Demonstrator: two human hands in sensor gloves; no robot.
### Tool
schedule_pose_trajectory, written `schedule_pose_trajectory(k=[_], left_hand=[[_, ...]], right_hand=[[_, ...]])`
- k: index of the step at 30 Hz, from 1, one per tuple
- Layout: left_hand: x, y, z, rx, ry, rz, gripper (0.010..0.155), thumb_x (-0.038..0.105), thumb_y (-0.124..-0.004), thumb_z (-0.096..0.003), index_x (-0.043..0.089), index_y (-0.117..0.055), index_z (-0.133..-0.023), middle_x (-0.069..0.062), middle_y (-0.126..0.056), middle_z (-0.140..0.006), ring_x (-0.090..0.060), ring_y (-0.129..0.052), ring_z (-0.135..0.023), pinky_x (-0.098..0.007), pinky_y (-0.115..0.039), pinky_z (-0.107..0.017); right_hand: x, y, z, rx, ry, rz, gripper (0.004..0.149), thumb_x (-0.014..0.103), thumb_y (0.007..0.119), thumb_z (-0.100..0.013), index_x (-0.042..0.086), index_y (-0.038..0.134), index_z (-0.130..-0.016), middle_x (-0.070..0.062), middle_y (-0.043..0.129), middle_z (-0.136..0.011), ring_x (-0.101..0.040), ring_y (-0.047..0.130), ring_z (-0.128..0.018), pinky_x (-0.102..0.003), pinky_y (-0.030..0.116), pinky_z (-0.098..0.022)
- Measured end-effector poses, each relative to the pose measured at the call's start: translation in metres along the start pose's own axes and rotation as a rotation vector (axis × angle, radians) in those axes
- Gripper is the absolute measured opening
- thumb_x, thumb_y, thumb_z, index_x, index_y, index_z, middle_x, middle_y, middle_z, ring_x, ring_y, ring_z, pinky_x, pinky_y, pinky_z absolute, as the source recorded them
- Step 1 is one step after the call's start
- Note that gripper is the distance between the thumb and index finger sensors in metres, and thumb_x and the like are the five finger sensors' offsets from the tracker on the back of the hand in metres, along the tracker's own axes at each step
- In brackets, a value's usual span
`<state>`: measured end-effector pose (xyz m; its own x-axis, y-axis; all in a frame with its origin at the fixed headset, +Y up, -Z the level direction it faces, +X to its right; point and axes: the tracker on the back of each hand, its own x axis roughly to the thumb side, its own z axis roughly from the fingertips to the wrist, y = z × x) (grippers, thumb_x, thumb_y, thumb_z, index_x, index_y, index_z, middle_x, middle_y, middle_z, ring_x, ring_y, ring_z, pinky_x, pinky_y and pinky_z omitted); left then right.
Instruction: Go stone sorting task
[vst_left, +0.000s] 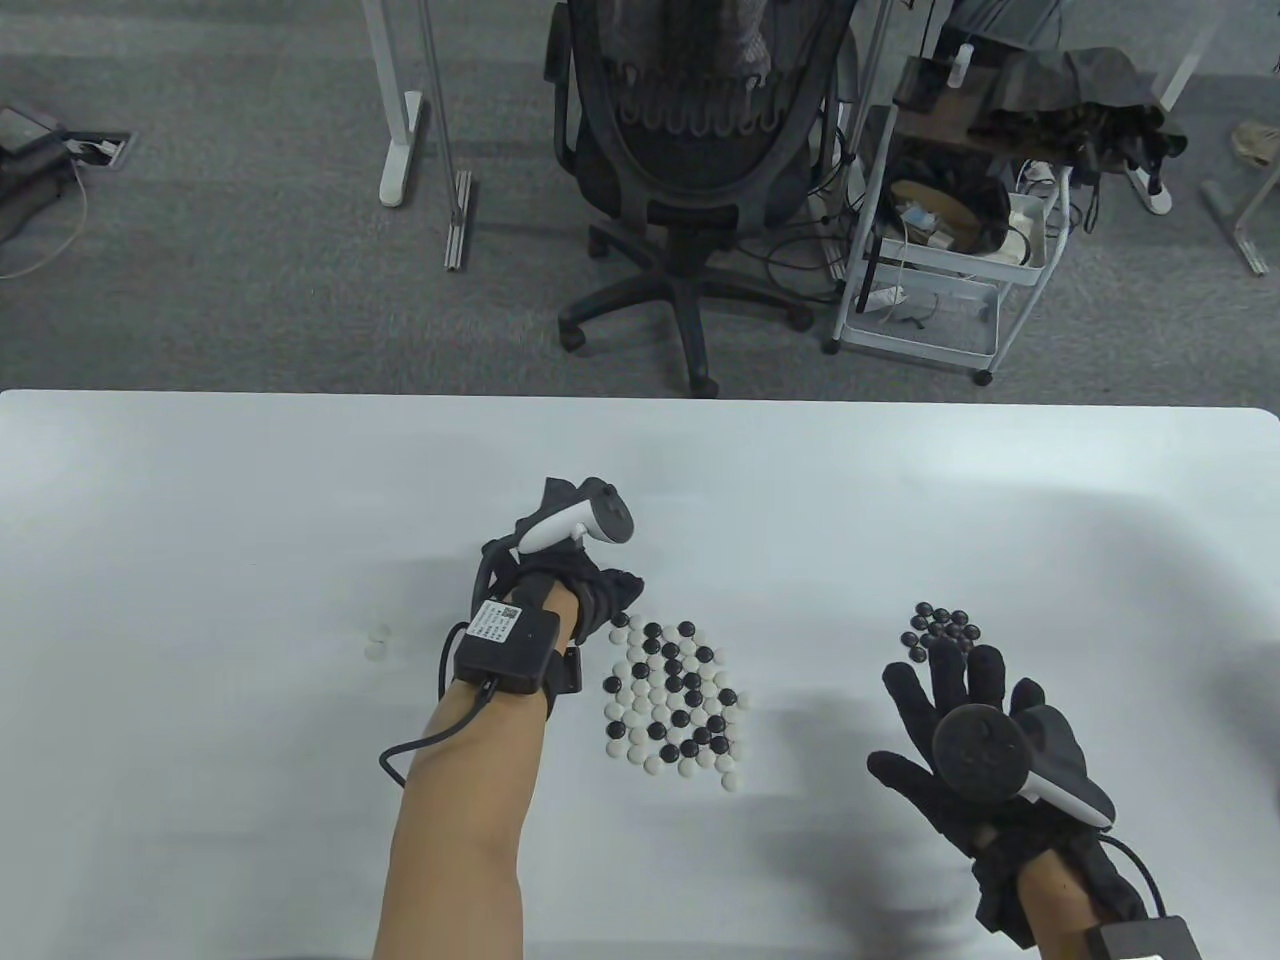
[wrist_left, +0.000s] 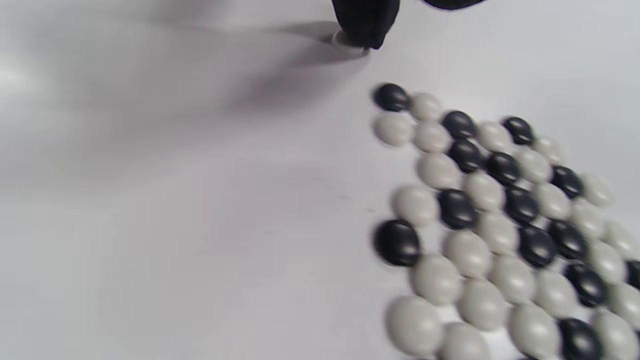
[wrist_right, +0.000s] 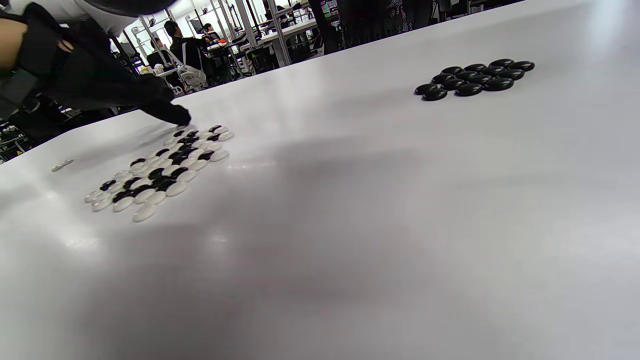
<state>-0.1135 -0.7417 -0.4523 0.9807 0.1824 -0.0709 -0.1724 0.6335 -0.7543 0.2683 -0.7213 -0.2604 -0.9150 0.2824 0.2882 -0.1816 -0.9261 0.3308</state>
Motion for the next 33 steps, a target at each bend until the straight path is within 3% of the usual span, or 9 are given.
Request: schedule_pose_trajectory(k=[8,16,26,29,33], left_hand=[[-0.096,0.006,0.029,-0.025,0.142,0.144,0.068,0.051,-0.044,-0.0550,0.025,-0.065,-0.115,-0.024,0.010,-0.118,-0.057,0.017,-0.095,-0.083,0.003,-0.058],[-0.148,-0.003,0.051,0.010,0.233,0.163,0.069,0.050,-0.045,-0.0549,0.025,-0.065,-0.115,-0.023,0.010,-0.118,-0.056,0.018,-0.095,-0.083,0.004,-0.058],[-0.158,-0.007,0.060,0.031,0.268,0.128,0.070,0.050,-0.045,-0.0549,0.024,-0.064,-0.116,-0.022,0.012,-0.117,-0.056,0.018,-0.095,-0.083,0.005,-0.058],[-0.148,-0.004,0.063,0.053,0.237,0.107,0.069,0.050,-0.045,-0.0551,0.024,-0.062,-0.117,-0.022,0.012,-0.117,-0.056,0.019,-0.095,-0.083,0.005,-0.058],[-0.111,0.004,0.069,0.073,0.112,0.051,0.069,0.051,-0.046,-0.0557,0.023,-0.063,-0.117,-0.025,0.010,-0.118,-0.057,0.017,-0.096,-0.083,0.004,-0.058]], right_hand=[[0.001,0.000,0.000,0.006,-0.006,0.006,0.084,0.057,0.052,-0.054,0.010,0.016,-0.114,-0.034,-0.007,-0.107,-0.059,-0.012,-0.086,-0.079,0.000,-0.049],[0.002,0.002,-0.001,0.017,-0.004,0.013,0.084,0.057,0.052,-0.054,0.010,0.016,-0.114,-0.034,-0.007,-0.107,-0.059,-0.012,-0.086,-0.079,0.000,-0.049],[0.005,0.003,-0.002,0.023,-0.006,0.017,0.084,0.057,0.052,-0.054,0.010,0.015,-0.114,-0.034,-0.007,-0.106,-0.059,-0.012,-0.086,-0.079,0.000,-0.049],[0.005,0.003,-0.002,0.021,-0.008,0.016,0.084,0.057,0.052,-0.054,0.010,0.016,-0.114,-0.034,-0.007,-0.106,-0.059,-0.012,-0.086,-0.079,0.000,-0.049],[0.004,0.002,-0.002,0.016,-0.007,0.013,0.084,0.057,0.052,-0.054,0.010,0.015,-0.114,-0.034,-0.007,-0.106,-0.059,-0.012,-0.086,-0.079,0.000,-0.049]])
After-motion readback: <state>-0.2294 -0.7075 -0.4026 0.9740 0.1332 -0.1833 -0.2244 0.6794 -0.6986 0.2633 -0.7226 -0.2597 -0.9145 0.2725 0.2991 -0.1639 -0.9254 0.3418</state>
